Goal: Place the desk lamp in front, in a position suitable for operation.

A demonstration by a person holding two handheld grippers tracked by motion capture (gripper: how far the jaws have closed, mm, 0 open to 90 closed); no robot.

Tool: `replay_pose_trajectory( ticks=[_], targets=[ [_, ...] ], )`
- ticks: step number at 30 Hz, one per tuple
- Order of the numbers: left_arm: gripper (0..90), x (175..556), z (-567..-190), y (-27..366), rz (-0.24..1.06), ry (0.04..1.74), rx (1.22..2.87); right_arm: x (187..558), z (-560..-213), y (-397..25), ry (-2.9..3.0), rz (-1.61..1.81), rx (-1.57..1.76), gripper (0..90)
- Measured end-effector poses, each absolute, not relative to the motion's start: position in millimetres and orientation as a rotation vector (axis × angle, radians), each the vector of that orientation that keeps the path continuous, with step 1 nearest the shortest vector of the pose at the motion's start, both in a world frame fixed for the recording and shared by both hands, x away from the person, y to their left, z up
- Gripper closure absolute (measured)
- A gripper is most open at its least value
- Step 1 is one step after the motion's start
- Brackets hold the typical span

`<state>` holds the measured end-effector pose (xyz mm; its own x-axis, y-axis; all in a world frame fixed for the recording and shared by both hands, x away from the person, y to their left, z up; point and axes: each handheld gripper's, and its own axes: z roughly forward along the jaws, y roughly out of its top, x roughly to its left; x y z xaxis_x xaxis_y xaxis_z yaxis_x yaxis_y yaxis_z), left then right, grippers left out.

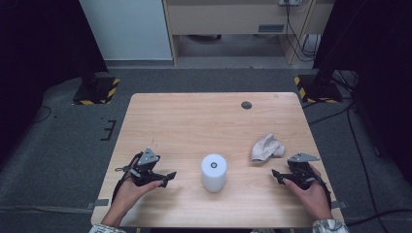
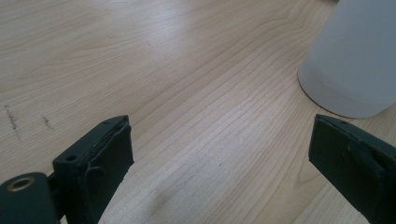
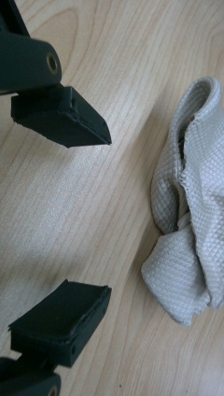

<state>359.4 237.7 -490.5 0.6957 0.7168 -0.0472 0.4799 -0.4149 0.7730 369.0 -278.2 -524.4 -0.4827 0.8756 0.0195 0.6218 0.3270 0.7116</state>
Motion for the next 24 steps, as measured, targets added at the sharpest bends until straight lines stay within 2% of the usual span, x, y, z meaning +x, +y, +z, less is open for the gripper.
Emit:
replay_pose_trajectory(
  ticks=[3,7,8,11,19,21,24],
  targets=[
    [5.7,359.1,-492.0,235.7,0.384,0.908,2.116,370.0,-523.0,-277.2,2.238,0.954,1.297,21.8],
    [5.7,357.6,-492.5,233.3,0.392,0.898,2.134,369.3,-518.9,-274.8,2.219,0.975,1.28,26.1],
    [5.7,356.6,-492.3,232.6,0.395,0.892,2.137,369.3,-517.1,-275.3,2.212,1.001,1.276,29.9],
    [5.7,355.8,-492.3,231.9,0.395,0.886,2.142,370.5,-513.6,-275.1,2.187,1.023,1.28,31.8],
    [5.7,356.3,-494.2,227.2,0.388,0.876,2.168,396.8,-492.1,-256.4,2.176,1.064,1.253,36.7],
    [5.7,355.5,-494.4,227.7,0.393,0.876,2.173,407.0,-489.1,-246.0,2.198,1.014,1.241,35.8],
    [5.8,354.1,-493.4,229.1,0.399,0.875,2.17,423.3,-492.0,-237.1,2.237,0.96,1.245,25.4]
  ],
)
